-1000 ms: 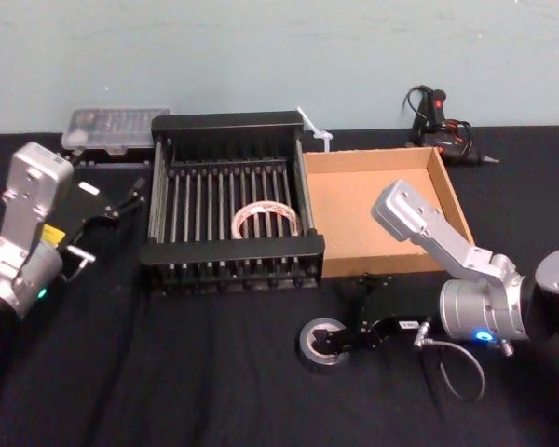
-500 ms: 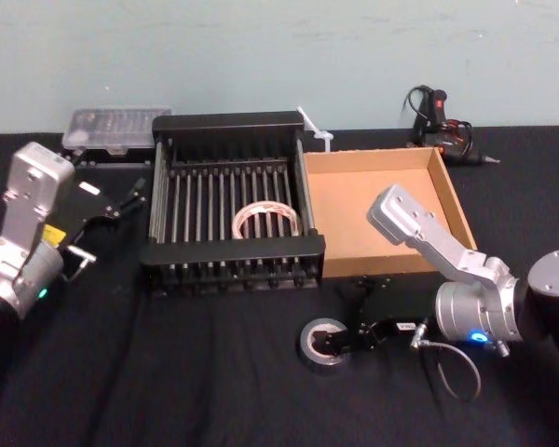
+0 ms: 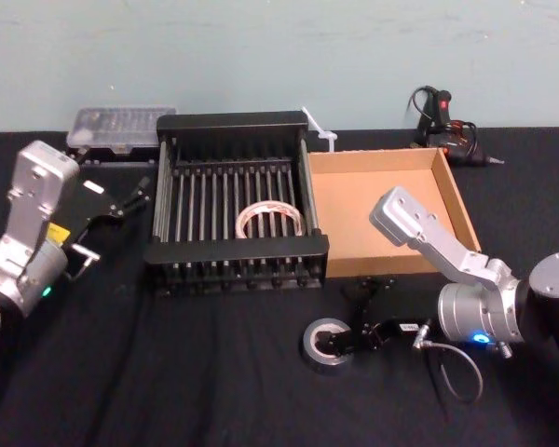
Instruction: Pick up the white tape and place it into the black box , Pick up the silver tape and place it into the brown box.
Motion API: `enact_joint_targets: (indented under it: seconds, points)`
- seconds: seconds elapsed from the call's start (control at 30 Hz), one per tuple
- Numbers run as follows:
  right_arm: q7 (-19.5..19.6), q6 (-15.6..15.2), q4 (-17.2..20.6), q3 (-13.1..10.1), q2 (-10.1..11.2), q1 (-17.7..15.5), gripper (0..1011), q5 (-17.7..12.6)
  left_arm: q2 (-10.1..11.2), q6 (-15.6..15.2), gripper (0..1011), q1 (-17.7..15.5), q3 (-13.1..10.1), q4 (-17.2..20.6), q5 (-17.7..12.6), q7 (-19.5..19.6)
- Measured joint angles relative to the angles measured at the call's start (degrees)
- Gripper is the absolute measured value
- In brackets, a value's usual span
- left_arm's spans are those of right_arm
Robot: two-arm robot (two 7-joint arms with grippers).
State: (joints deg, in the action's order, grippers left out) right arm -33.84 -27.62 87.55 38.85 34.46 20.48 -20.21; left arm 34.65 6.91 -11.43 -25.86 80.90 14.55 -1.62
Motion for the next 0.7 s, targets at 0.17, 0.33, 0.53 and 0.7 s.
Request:
enact_joint_targets:
  seconds: [0.17, 0.33, 0.53, 0.7]
  points:
    - [0.0, 0.0, 0.0, 0.0, 0.0, 0.0, 1002, 0.0, 0.0, 0.0, 1001, 0.0, 0.0, 0.0, 0.0, 0.0]
    - [0.0, 0.0, 0.0, 0.0, 0.0, 0.0, 1002, 0.0, 0.0, 0.0, 1001, 0.0, 0.0, 0.0, 0.0, 0.0]
    - [0.0, 0.0, 0.1, 0.0, 0.1, 0.0, 890, 0.0, 0.0, 0.0, 1001, 0.0, 0.0, 0.0, 0.0, 0.0]
    - [0.0, 0.0, 0.1, 0.0, 0.1, 0.0, 732, 0.0, 0.0, 0.0, 1002, 0.0, 0.0, 0.0, 0.0, 0.0]
